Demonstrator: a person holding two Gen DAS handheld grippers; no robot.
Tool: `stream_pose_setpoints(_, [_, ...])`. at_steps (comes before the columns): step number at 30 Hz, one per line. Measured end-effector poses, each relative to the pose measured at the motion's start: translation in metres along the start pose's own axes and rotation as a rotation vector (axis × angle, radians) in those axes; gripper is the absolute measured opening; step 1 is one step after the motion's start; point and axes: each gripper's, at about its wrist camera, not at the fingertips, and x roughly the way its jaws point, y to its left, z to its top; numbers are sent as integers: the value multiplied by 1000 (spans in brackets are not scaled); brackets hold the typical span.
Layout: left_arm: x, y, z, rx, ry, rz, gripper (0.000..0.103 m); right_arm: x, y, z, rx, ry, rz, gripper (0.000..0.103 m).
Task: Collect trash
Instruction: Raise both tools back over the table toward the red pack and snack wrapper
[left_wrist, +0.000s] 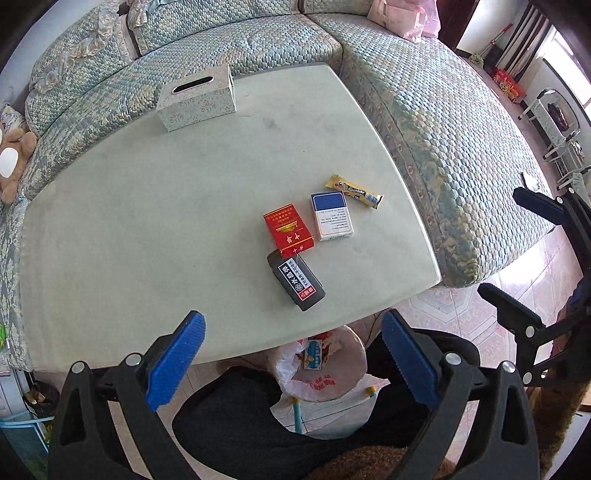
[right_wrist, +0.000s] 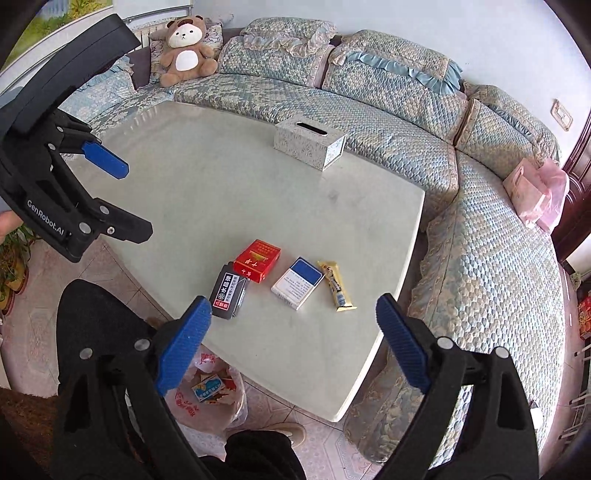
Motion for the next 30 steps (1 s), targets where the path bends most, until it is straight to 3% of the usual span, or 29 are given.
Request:
stream_pose_setpoints(10, [54,-15,38,30,73,34,94,34,-25,8,-24,49,8,89])
stream_pose_setpoints(23, [164,-2,73,4,210,43,94,137,-57,-5,-12,213,18,89])
stream_pose_setpoints(30, [221,9,90,-35,295,13,94,188,-71,-12,-14,273,22,88])
